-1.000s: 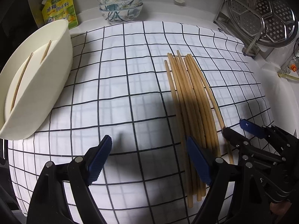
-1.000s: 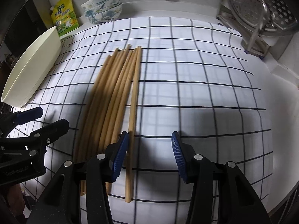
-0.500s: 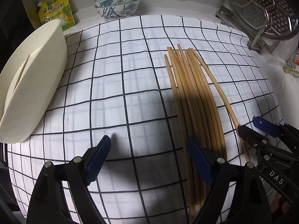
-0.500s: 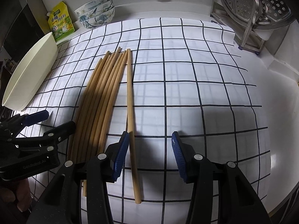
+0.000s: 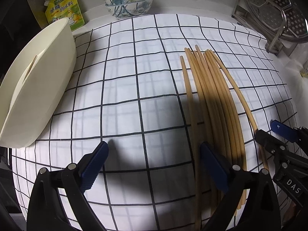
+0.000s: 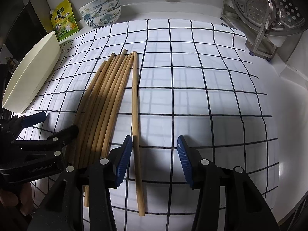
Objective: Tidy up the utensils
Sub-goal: 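Lower both grippers onto the remaining chopstick bundle, then close the left gripper on one chopstick while the right gripper grasps another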
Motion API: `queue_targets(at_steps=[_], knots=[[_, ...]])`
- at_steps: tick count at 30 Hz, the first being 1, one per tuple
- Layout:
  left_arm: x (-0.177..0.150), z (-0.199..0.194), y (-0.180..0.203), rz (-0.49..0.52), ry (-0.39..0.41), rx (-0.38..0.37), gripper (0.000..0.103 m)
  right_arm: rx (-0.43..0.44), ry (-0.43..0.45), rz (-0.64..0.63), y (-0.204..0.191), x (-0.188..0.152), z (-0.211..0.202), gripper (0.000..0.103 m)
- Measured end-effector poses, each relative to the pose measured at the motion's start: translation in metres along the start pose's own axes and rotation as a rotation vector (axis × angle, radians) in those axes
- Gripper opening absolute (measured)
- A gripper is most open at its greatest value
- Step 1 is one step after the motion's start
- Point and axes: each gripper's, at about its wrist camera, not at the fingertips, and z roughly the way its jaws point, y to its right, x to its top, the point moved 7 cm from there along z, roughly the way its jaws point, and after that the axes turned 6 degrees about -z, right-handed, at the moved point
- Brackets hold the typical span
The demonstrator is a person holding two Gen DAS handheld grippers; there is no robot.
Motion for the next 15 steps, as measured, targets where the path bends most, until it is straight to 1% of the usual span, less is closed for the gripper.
queue_targets(at_steps=[2,4,6,9,11,12,13,14,15], knots=[[0.0,0.0,0.0,0.0,0.005,-0.002,0.092,-0.003,0.003,-0.009,-0.001,0.003,0.002,0.047],[0.001,-0.001,0.001,-0.008,0.006,-0.019,0.089,-0.012,0.006,-0.022,-0.003,0.006,0.004,0.048],[0.001,-0.001,0.001,-0.011,0.014,-0.028,0.086,-0.032,0.007,-0.046,-0.007,0.009,0.007,0.048],[0.001,-0.004,0.004,0.003,0.033,-0.036,0.072,-0.046,0.019,-0.069,-0.01,0.012,0.009,0.047],[0.002,-0.006,0.006,0.014,0.04,-0.043,0.06,-0.046,0.027,-0.075,-0.012,0.014,0.01,0.046],[0.003,-0.007,0.008,0.019,0.042,-0.05,0.057,-0.039,0.031,-0.083,-0.015,0.016,0.01,0.039],[0.004,-0.008,0.009,0.023,0.044,-0.052,0.049,-0.037,0.032,-0.089,-0.017,0.016,0.01,0.035],[0.004,-0.008,0.01,0.025,0.042,-0.056,0.039,-0.034,0.032,-0.096,-0.02,0.017,0.01,0.023],[0.006,-0.009,0.011,0.028,0.039,-0.06,0.034,-0.033,0.032,-0.101,-0.022,0.017,0.01,0.01]])
